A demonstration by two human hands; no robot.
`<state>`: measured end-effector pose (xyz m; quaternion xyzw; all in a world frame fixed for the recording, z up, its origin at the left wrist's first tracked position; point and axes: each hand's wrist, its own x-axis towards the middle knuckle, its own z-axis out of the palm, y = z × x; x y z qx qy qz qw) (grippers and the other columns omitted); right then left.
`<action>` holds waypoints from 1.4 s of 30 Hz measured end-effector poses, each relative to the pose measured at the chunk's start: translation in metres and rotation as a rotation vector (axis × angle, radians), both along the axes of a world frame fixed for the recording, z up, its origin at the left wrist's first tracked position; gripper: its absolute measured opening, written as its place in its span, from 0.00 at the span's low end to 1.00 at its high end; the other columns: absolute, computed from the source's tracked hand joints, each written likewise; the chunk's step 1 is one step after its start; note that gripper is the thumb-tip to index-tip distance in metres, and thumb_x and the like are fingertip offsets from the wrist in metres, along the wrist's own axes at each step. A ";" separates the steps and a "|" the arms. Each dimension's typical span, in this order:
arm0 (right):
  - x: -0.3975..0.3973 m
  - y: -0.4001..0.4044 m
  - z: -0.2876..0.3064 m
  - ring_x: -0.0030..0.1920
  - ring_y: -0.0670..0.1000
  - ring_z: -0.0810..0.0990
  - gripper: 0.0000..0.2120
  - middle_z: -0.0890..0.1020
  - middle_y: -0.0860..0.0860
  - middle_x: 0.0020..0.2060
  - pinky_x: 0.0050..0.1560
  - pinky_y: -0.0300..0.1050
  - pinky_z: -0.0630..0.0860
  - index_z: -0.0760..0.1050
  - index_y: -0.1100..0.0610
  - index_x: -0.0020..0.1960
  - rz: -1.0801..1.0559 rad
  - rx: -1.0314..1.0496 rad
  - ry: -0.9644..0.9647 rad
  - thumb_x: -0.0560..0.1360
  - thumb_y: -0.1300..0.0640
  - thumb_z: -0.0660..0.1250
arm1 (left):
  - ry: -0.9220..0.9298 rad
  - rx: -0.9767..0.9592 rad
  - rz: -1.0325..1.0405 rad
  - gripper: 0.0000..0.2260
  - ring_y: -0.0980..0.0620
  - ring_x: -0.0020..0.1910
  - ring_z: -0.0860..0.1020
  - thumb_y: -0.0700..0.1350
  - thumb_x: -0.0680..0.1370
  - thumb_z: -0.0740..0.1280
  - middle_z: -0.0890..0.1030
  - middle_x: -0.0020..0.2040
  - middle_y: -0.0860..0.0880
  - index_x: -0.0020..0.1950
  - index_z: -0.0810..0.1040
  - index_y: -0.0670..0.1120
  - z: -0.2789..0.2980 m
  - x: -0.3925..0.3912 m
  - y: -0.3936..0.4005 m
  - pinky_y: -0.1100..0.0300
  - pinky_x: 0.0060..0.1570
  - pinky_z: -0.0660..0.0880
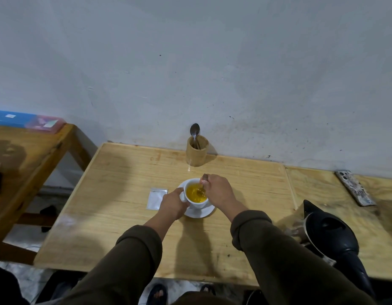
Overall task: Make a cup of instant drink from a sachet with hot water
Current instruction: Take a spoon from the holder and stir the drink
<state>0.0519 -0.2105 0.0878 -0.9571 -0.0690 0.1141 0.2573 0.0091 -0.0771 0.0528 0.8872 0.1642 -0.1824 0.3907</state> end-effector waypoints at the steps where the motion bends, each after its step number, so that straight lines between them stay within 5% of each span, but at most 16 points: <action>1: 0.000 -0.001 0.000 0.52 0.55 0.79 0.13 0.82 0.55 0.51 0.48 0.44 0.71 0.79 0.57 0.53 -0.005 0.005 -0.008 0.80 0.55 0.57 | -0.003 0.001 -0.003 0.21 0.42 0.65 0.73 0.48 0.76 0.65 0.77 0.65 0.43 0.69 0.70 0.48 0.000 0.000 0.000 0.53 0.62 0.70; 6: -0.002 0.000 0.001 0.57 0.54 0.79 0.13 0.83 0.54 0.56 0.57 0.45 0.72 0.80 0.55 0.57 0.034 0.043 0.043 0.80 0.55 0.58 | 0.004 0.011 -0.010 0.19 0.43 0.64 0.74 0.48 0.76 0.65 0.78 0.64 0.44 0.67 0.71 0.47 0.002 0.000 -0.001 0.53 0.62 0.71; 17: 0.001 -0.001 0.002 0.52 0.56 0.79 0.13 0.81 0.56 0.51 0.46 0.44 0.70 0.77 0.58 0.54 0.009 -0.006 0.018 0.80 0.54 0.57 | 0.011 0.030 -0.005 0.22 0.42 0.64 0.74 0.48 0.76 0.65 0.77 0.65 0.43 0.70 0.69 0.48 0.003 -0.001 -0.001 0.52 0.62 0.72; 23: -0.001 0.001 0.002 0.56 0.55 0.78 0.14 0.83 0.54 0.56 0.57 0.47 0.74 0.80 0.55 0.57 0.048 0.040 0.057 0.80 0.55 0.58 | 0.002 0.048 -0.024 0.20 0.41 0.63 0.74 0.48 0.77 0.64 0.78 0.64 0.42 0.68 0.70 0.46 0.004 0.000 -0.002 0.51 0.63 0.71; 33: 0.000 -0.002 0.005 0.54 0.55 0.78 0.13 0.81 0.55 0.52 0.48 0.44 0.71 0.77 0.57 0.57 -0.007 -0.017 0.029 0.80 0.53 0.57 | 0.009 0.036 -0.005 0.20 0.42 0.63 0.74 0.48 0.76 0.65 0.78 0.64 0.43 0.68 0.70 0.47 0.004 -0.001 -0.003 0.52 0.62 0.72; 42: -0.001 -0.001 0.005 0.55 0.56 0.79 0.15 0.83 0.56 0.54 0.57 0.49 0.74 0.80 0.56 0.57 0.093 -0.016 0.093 0.80 0.52 0.58 | 0.018 0.058 -0.013 0.20 0.43 0.63 0.74 0.48 0.76 0.64 0.77 0.65 0.44 0.68 0.70 0.47 0.003 0.000 -0.003 0.52 0.60 0.71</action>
